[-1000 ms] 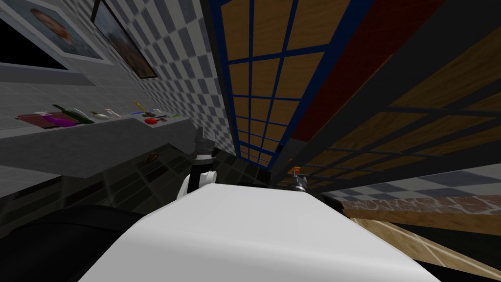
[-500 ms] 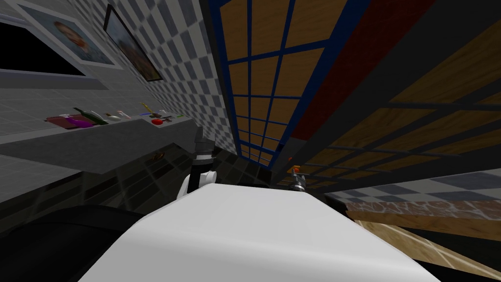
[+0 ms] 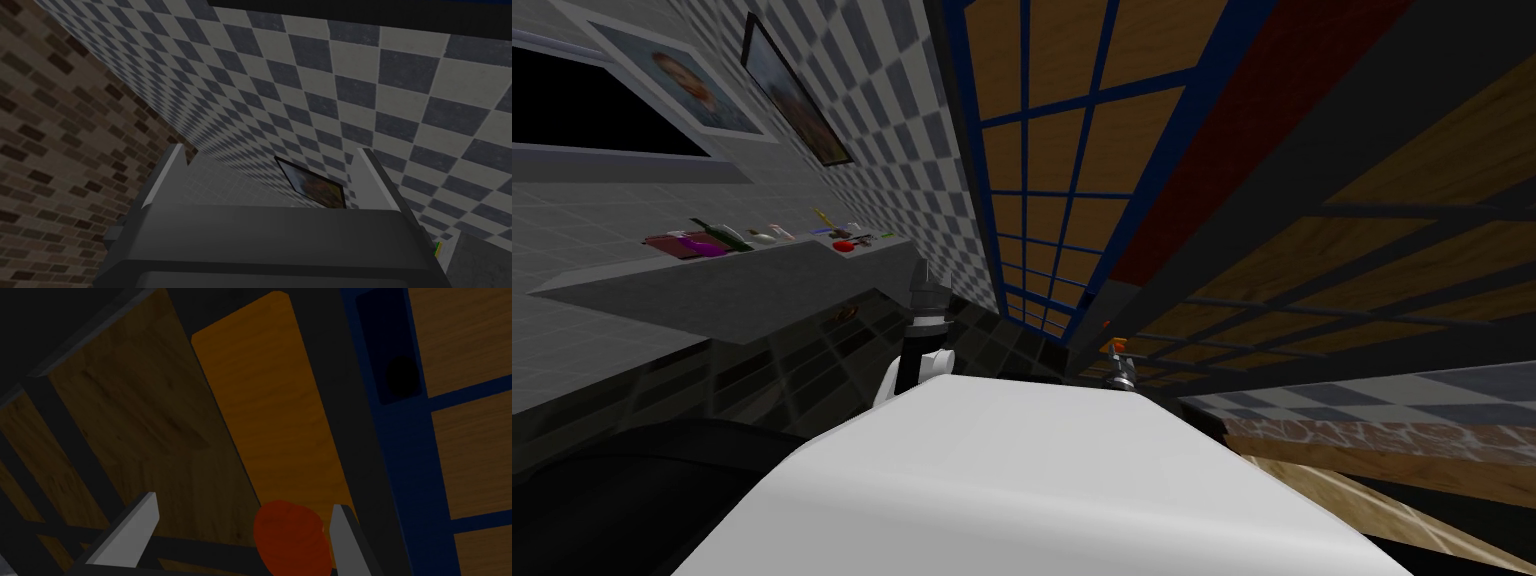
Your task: Pull the door open
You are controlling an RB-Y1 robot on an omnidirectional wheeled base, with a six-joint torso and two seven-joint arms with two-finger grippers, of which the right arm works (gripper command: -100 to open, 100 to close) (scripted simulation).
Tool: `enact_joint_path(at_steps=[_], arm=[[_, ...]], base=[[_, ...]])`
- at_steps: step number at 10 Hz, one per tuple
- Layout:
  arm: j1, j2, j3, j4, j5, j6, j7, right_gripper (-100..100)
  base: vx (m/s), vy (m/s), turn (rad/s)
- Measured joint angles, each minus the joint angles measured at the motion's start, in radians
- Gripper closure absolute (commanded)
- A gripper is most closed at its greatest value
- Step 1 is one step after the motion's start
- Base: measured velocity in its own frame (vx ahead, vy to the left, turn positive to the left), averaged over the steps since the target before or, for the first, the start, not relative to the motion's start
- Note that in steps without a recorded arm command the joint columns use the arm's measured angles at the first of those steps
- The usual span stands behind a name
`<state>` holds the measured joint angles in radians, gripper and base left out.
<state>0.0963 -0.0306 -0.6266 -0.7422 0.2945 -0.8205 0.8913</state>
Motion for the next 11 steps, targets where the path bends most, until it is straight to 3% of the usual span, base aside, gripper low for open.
enact_joint_path(at_steps=[1,8,9,10,11], arm=[[-0.014,-0.012,-0.002,0.033,-0.004,-0.015,-0.005,100],[-0.003,-0.024,0.042,0.025,-0.047,-0.009,-0.179,100],[-0.013,-0.03,0.043,0.046,-0.053,-0.018,-0.197,100],[-0.012,-0.031,0.049,0.045,-0.06,-0.02,-0.22,100],[0.012,-0.021,0.059,0.0,-0.058,-0.001,-0.244,100]], base=[[-0.009,0.002,0.034],[-0.036,-0.02,0.064],[-0.024,-0.004,0.051],[-0.019,-0.009,0.037],[-0.009,-0.002,0.007]])
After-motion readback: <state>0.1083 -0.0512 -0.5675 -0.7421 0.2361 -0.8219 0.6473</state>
